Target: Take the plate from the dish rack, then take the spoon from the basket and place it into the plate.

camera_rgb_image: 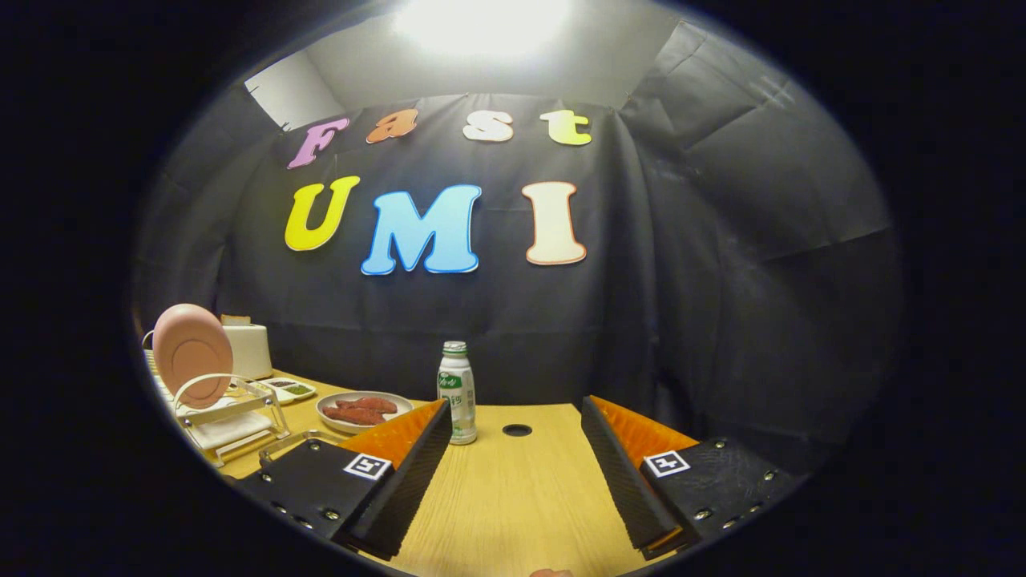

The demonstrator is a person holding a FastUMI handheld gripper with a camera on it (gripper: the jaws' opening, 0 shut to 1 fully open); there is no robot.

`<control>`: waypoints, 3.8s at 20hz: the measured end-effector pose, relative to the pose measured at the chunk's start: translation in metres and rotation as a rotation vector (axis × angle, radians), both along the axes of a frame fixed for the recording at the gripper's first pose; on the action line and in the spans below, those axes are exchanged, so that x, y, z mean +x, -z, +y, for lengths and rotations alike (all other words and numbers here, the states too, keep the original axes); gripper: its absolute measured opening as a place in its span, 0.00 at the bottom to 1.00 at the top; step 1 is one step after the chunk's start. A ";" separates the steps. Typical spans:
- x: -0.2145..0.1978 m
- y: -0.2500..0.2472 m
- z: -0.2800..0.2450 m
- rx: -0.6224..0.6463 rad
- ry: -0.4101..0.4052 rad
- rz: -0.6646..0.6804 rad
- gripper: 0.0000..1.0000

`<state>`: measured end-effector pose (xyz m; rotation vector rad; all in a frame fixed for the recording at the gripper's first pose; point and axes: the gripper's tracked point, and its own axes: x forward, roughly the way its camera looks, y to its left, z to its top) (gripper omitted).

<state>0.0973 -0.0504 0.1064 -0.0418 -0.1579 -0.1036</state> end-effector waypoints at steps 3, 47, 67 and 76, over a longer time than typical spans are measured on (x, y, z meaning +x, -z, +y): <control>-0.031 -0.036 -0.012 -0.021 0.036 -0.014 0.99; -0.108 -0.191 0.326 0.053 -0.375 0.144 0.99; 0.016 -0.013 0.442 0.059 -0.473 0.979 1.00; 0.032 0.052 0.459 0.090 -0.404 1.257 0.84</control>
